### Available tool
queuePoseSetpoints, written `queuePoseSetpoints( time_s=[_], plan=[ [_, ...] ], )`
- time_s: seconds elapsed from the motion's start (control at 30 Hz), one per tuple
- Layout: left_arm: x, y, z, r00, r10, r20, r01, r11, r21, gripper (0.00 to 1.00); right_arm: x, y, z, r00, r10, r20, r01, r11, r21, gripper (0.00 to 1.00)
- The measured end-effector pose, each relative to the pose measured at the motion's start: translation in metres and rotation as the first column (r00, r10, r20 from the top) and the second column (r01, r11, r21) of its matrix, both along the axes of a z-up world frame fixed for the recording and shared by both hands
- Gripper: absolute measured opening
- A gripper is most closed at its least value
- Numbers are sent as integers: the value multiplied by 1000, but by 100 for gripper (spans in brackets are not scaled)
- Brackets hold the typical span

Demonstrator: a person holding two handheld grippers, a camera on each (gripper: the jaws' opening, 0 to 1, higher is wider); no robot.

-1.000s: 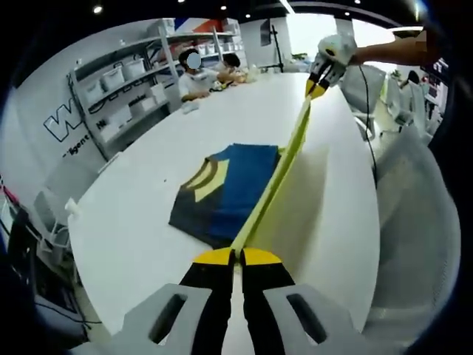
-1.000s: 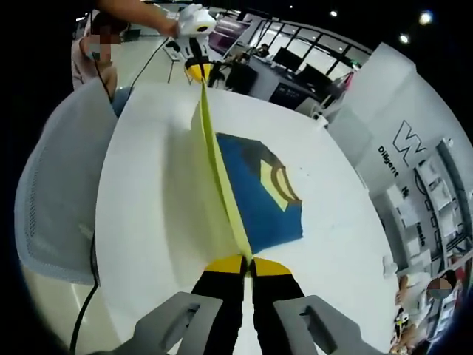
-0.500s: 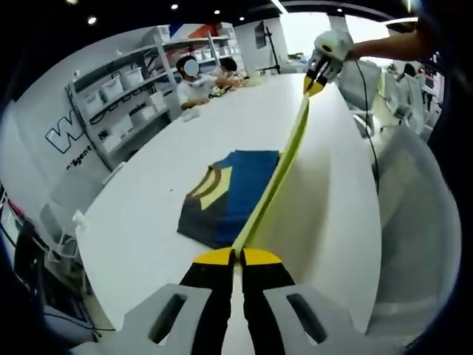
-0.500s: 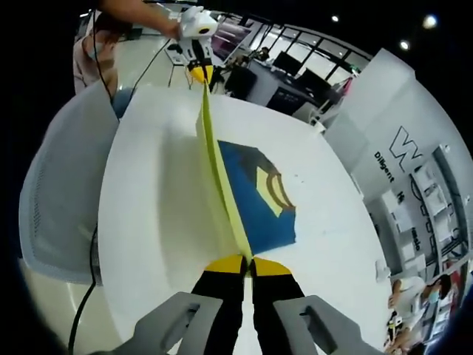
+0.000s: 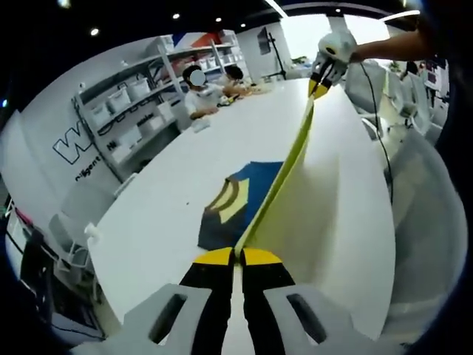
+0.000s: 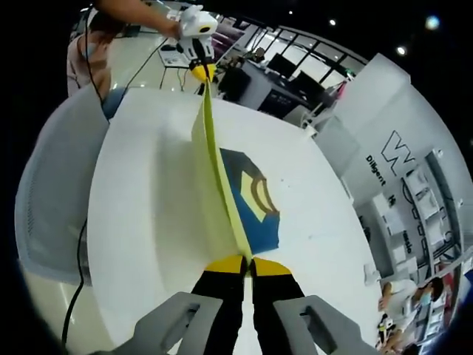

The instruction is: Fold the garment on the visible template until the final outline fits inside the template.

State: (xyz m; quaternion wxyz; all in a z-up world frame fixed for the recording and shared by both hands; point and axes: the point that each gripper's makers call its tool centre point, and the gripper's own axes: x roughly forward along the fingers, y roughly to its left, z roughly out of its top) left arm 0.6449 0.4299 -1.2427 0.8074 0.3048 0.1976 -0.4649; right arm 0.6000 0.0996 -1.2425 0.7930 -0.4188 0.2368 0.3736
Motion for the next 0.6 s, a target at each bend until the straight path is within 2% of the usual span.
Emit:
queuePoseSetpoints(
  time_s=[0.3, 0.6],
  plan=[
    [28, -3, 7, 1000, 7, 24, -7, 1000, 10, 3, 29, -4, 4, 1000, -31, 7, 30, 999, 11, 0],
    [60, -5, 4, 998, 49, 43, -49, 999, 9, 3, 62, -5, -1, 997, -78, 23, 78, 997, 17, 0]
  ],
)
